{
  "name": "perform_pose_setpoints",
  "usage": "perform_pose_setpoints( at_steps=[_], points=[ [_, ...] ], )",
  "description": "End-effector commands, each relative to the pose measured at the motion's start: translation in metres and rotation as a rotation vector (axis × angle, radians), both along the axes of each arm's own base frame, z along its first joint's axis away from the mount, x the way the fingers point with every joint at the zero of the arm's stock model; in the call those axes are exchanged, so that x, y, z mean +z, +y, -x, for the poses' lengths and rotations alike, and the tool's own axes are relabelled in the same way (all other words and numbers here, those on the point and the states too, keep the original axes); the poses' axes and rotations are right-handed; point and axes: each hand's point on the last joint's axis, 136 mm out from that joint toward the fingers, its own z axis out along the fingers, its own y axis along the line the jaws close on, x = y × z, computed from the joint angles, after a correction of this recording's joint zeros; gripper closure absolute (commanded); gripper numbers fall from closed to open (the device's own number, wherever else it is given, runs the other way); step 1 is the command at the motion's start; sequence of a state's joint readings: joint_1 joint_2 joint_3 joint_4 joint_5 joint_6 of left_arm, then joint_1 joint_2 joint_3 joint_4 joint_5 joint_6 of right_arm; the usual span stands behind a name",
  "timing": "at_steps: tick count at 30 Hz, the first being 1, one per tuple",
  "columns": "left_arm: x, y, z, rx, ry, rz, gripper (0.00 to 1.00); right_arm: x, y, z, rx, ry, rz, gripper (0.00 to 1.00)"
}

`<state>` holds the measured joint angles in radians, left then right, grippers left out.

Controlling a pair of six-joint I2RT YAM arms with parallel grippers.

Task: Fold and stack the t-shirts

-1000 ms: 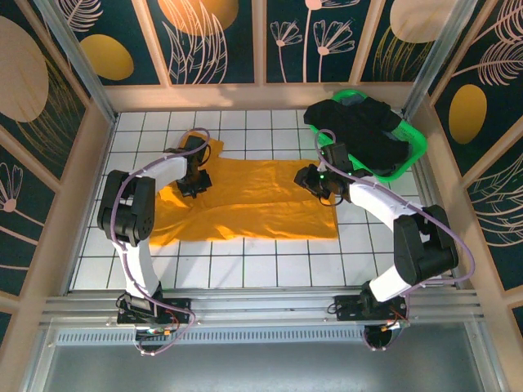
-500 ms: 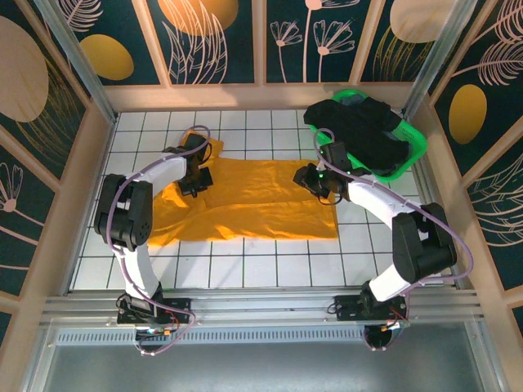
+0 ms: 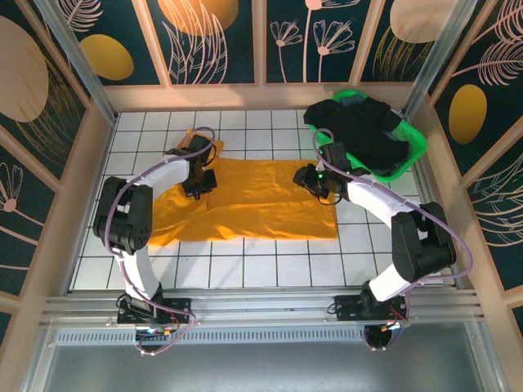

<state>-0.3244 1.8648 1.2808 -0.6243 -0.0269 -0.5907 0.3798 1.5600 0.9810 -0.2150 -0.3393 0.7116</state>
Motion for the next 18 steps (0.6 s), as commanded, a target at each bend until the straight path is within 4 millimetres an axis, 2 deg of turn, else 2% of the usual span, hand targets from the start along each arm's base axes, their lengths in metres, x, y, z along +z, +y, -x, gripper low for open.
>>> perform_pose_setpoints(
  at_steps=[1,5,13,14,16,18],
  points=[
    [0.009,-0.004,0.001,-0.037,-0.026,0.009,1.0,0.005,0.006,-0.005,0.013,-0.007,-0.007,0.65],
    [0.01,-0.004,-0.004,-0.034,-0.038,0.002,1.0,0.004,0.006,-0.006,0.016,-0.004,-0.002,0.65],
    [0.008,-0.017,-0.013,-0.065,-0.06,0.047,1.0,-0.004,0.0,0.001,-0.001,0.017,0.021,0.65],
    [0.007,-0.015,-0.013,-0.069,-0.058,0.038,0.96,-0.006,-0.002,0.003,-0.004,0.023,0.028,0.65],
    [0.008,-0.007,-0.012,-0.061,-0.055,-0.006,0.71,-0.013,-0.007,0.008,-0.01,0.04,0.045,0.66],
    [0.019,0.0,-0.013,-0.038,-0.083,-0.04,0.48,-0.023,-0.012,0.016,-0.014,0.061,0.071,0.65]
  ],
)
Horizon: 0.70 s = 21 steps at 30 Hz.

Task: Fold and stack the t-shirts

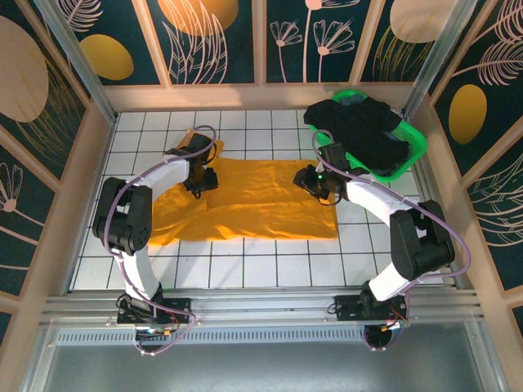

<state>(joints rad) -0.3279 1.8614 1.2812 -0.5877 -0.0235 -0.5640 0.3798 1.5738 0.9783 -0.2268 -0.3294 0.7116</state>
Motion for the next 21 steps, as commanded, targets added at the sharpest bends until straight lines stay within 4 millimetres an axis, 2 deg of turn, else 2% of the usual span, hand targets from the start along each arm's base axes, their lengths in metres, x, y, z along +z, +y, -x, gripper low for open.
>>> perform_pose_setpoints(
  at_steps=[1,3,5,6,8,12,16,21],
  points=[
    [0.023,0.01,-0.003,0.014,-0.056,-0.061,0.42,-0.019,-0.014,0.019,-0.011,0.053,0.067,0.66],
    [0.036,0.018,0.005,0.06,-0.067,-0.072,0.39,-0.027,-0.023,0.029,-0.019,0.084,0.104,0.66],
    [0.045,0.03,0.023,0.129,-0.064,-0.071,0.42,-0.034,-0.031,0.04,-0.018,0.107,0.132,0.66],
    [0.043,0.036,0.034,0.162,-0.048,-0.063,0.44,-0.035,-0.034,0.044,-0.015,0.112,0.141,0.66],
    [0.032,0.049,0.058,0.237,0.005,-0.019,0.5,-0.038,-0.039,0.053,-0.012,0.129,0.163,0.66],
    [0.003,0.083,0.09,0.408,0.09,0.057,0.58,-0.052,-0.045,0.069,0.0,0.188,0.194,0.66],
    [-0.013,0.108,0.095,0.534,0.102,0.071,0.61,-0.073,-0.051,0.08,0.002,0.27,0.234,0.68],
    [-0.046,0.145,0.102,0.657,0.147,0.02,0.64,-0.1,-0.069,0.095,-0.031,0.392,0.343,0.71]
  ],
)
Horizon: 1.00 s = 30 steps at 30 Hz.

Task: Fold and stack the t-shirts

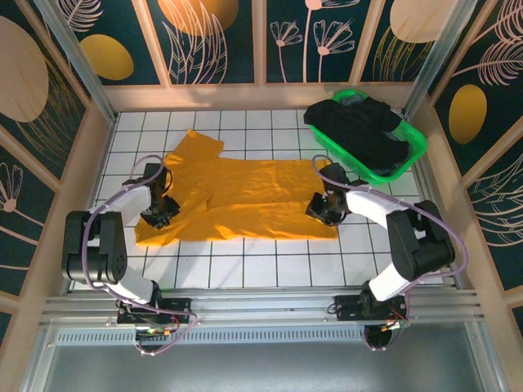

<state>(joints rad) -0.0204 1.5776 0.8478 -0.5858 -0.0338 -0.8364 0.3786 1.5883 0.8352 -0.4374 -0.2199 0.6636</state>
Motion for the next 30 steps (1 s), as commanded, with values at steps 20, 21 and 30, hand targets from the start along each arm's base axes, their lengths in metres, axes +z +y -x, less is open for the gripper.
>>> perform_pose_setpoints(
  at_steps=[20,21,30],
  points=[
    [-0.013,0.065,0.078,0.282,0.076,-0.109,0.65,-0.035,-0.026,0.14,0.04,0.453,0.179,0.7],
    [-0.01,0.067,0.076,0.287,0.065,-0.119,0.65,-0.034,-0.025,0.14,0.035,0.443,0.174,0.7],
    [0.089,0.068,-0.061,0.241,-0.279,-0.153,0.57,0.084,0.009,-0.006,0.009,-0.249,0.05,0.5]
  ],
)
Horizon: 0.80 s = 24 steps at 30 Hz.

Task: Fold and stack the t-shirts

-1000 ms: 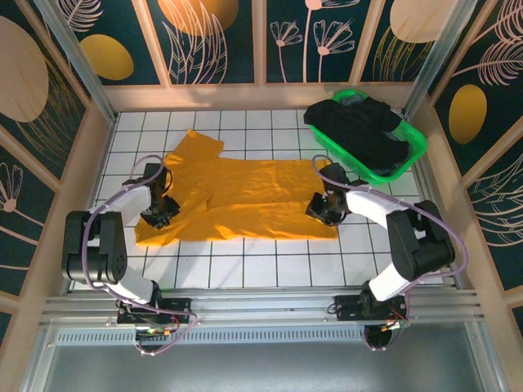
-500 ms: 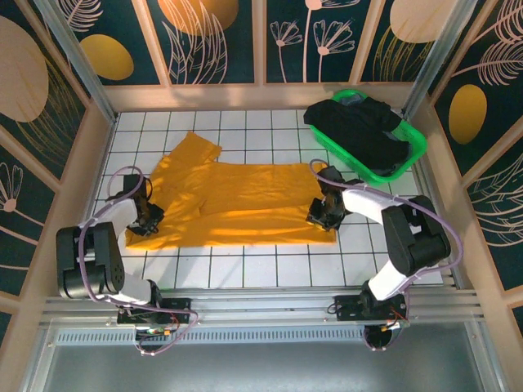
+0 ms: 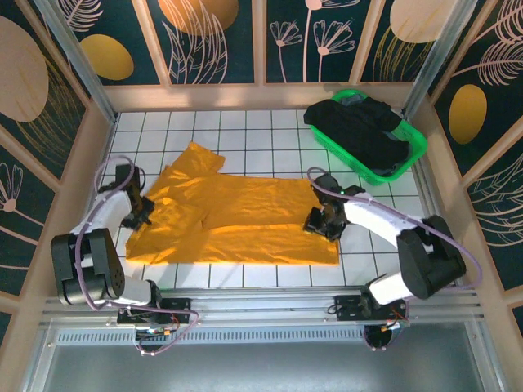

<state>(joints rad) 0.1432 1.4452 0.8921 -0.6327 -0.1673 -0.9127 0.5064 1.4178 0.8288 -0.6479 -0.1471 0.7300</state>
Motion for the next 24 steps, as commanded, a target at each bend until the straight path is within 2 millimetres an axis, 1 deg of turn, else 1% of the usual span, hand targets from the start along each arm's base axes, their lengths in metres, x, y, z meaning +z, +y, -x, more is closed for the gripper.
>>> perform_pose_setpoints(
  at_steps=[1,2,3,5,7,10,13,16,18,21,24],
  points=[
    [0.051,-0.015,-0.082,-0.085,-0.187,-0.055,0.57,0.069,0.01,-0.076,-0.032,-0.358,-0.084,0.49],
    [0.058,-0.027,-0.106,-0.128,-0.218,-0.051,0.56,0.076,0.014,-0.091,-0.041,-0.392,-0.121,0.49],
    [0.061,-0.036,-0.126,-0.161,-0.234,-0.04,0.57,0.081,0.017,-0.105,-0.047,-0.417,-0.144,0.49],
    [0.055,-0.056,-0.17,-0.228,-0.258,0.02,0.56,0.09,0.024,-0.136,-0.049,-0.461,-0.145,0.49],
    [0.05,-0.066,-0.204,-0.281,-0.273,0.032,0.57,0.095,0.029,-0.159,-0.049,-0.475,-0.124,0.49],
    [0.049,-0.074,-0.253,-0.369,-0.33,0.005,0.57,0.098,0.035,-0.182,-0.037,-0.47,-0.116,0.5],
    [0.051,-0.079,-0.292,-0.437,-0.379,-0.015,0.57,0.101,0.037,-0.19,-0.03,-0.469,-0.118,0.51],
    [0.043,-0.084,-0.319,-0.477,-0.411,-0.016,0.57,0.098,0.033,-0.189,-0.038,-0.452,-0.12,0.51],
    [0.032,-0.087,-0.329,-0.485,-0.405,-0.012,0.57,0.097,0.029,-0.186,-0.047,-0.442,-0.121,0.51],
    [0.014,-0.091,-0.336,-0.499,-0.363,-0.036,0.55,0.097,0.024,-0.182,-0.061,-0.434,-0.119,0.51],
    [-0.003,-0.096,-0.332,-0.508,-0.311,-0.064,0.53,0.096,0.017,-0.18,-0.075,-0.433,-0.111,0.51]
  ],
)
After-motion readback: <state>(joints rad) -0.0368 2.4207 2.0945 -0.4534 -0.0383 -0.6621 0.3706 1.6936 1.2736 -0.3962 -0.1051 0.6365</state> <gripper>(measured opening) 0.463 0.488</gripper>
